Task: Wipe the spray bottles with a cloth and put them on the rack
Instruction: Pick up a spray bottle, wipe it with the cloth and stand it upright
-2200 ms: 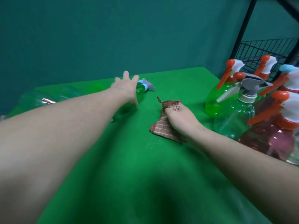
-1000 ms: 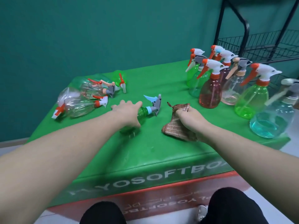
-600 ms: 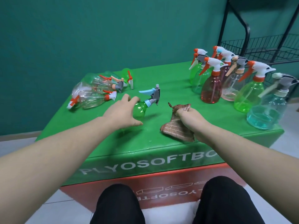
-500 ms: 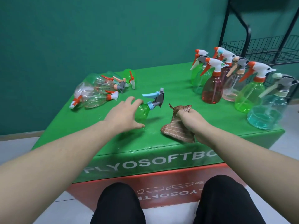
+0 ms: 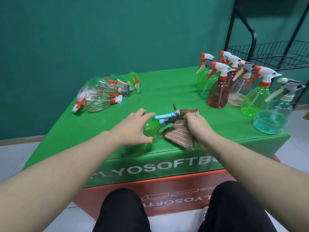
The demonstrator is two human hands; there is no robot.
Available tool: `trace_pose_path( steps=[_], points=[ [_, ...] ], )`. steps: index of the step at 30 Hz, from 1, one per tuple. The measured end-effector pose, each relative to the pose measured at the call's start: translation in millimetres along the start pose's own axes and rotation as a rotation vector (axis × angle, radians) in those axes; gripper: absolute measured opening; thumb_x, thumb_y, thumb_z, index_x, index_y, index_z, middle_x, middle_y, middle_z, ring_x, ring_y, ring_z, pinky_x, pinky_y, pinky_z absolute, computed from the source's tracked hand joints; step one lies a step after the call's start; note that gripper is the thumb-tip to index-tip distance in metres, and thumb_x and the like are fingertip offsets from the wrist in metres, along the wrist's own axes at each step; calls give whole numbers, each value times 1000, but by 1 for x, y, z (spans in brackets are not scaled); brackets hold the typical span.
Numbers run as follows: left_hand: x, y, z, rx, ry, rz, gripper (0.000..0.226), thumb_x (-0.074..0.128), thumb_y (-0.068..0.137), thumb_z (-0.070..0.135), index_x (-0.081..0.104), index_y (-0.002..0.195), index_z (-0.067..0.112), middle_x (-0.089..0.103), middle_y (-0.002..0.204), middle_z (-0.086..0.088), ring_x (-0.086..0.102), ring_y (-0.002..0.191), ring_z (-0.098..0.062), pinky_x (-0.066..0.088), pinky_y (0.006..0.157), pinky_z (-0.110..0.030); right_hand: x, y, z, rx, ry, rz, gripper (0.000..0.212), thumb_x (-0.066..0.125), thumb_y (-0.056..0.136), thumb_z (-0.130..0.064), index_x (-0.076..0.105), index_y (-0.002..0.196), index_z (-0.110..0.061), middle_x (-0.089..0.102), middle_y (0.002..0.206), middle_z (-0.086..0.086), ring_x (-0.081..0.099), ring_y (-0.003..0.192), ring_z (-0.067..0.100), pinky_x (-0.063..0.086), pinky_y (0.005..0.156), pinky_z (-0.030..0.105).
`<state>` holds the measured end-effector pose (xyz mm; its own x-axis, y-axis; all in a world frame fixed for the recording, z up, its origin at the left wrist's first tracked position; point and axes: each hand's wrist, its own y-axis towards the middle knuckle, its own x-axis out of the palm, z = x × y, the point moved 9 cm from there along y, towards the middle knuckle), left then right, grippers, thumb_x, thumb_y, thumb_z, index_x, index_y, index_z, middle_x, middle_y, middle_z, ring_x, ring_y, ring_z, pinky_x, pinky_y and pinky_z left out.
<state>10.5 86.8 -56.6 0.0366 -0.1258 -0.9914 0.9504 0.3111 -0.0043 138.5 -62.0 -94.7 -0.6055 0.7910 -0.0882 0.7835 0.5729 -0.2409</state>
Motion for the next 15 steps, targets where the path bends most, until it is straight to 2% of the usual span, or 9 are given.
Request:
trace_pose_path(
  steps=[3,6,8,12,15],
  points=[
    [-1,-2,0,15,59,3,88,76,82,53,33,156,32,37,141,1,39,120,-15,45,105,-39,5,0,1,0,8,-29,16,41,102,-26,53,100,-15,59,89,6,55,82,24,47,81,40],
    [-3,-3,3,13,126,79,86,76,81,60,35,153,36,36,140,0,37,122,-15,41,109,-40,9,-1,1,-10,80,-45,21,40,103,-24,56,95,-14,61,82,4,56,82,23,45,82,40],
    [-5,-4,5,-9,140,137,85,74,82,61,34,153,37,32,148,-2,35,132,-19,33,116,-43,14,-3,1,-5,150,-74,28,39,104,-23,62,89,-15,66,79,4,58,82,23,44,85,40],
    [3,-4,5,-25,128,114,85,72,84,60,29,154,37,14,167,-4,16,153,-25,19,124,-54,20,-4,2,41,301,-103,31,39,105,-24,65,96,-11,70,97,13,61,89,25,48,95,44],
    [5,-3,6,40,68,43,86,70,85,52,26,156,31,30,161,-7,26,150,-26,27,123,-55,18,-2,2,41,347,-98,34,37,105,-21,67,95,-7,73,100,17,65,89,26,51,95,43]
  ],
)
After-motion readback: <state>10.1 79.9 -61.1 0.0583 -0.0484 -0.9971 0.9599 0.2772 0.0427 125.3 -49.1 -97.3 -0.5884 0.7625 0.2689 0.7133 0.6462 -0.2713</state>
